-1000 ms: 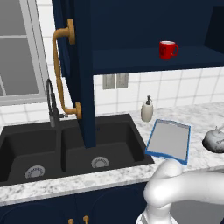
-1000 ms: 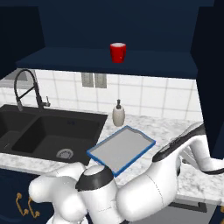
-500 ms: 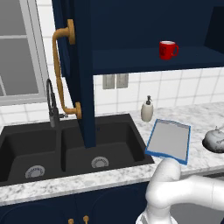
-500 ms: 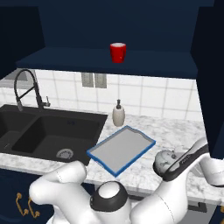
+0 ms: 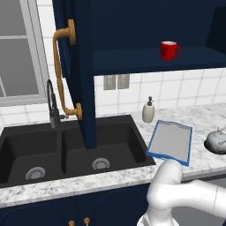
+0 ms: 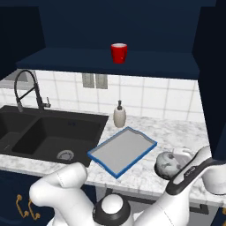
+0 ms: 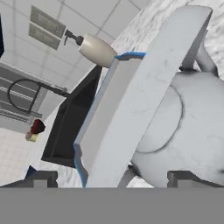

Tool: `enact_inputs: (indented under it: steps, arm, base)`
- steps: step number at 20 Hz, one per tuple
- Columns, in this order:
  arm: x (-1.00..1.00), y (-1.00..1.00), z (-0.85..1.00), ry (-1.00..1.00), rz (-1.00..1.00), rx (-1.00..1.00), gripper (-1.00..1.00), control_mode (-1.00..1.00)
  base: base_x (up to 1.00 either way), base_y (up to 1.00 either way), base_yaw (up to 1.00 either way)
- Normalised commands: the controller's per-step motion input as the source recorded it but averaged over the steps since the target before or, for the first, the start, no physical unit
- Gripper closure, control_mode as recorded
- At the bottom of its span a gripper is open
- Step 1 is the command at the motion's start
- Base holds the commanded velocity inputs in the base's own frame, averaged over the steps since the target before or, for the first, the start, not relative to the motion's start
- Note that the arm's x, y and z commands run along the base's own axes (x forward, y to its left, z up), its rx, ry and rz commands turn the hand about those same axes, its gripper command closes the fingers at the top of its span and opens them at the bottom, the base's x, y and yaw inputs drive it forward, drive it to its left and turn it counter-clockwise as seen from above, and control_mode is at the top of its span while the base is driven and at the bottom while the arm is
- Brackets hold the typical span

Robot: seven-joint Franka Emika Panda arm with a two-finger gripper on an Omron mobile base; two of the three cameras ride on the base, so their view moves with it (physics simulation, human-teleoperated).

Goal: Pick the kettle from the counter and place it on the tray. Then pick the mug from the cabinet and place it on the tray. Then close the cabinet doors.

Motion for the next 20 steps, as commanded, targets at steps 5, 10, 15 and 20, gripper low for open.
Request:
enact_inputs:
  steps: [5,10,15,20]
  arm:
    - [0.07,0.26,0.0,-0.04,0.0,0.05,1.0,-1.0]
    - [0.02,0.07,0.0,-0.03,-0.01,0.04,1.0,-1.0]
    - [-0.01,0.57,0.22,-0.25,0.0,0.09,1.0,-1.0]
    - [0.0,0.55,0.61,-0.32,0.0,0.12,1.0,-1.0]
  base:
    - [0.0,0.0,0.0]
    - [0.0,0.0,0.0]
    - [0.0,0.0,0.0]
    - [0.0,0.0,0.0]
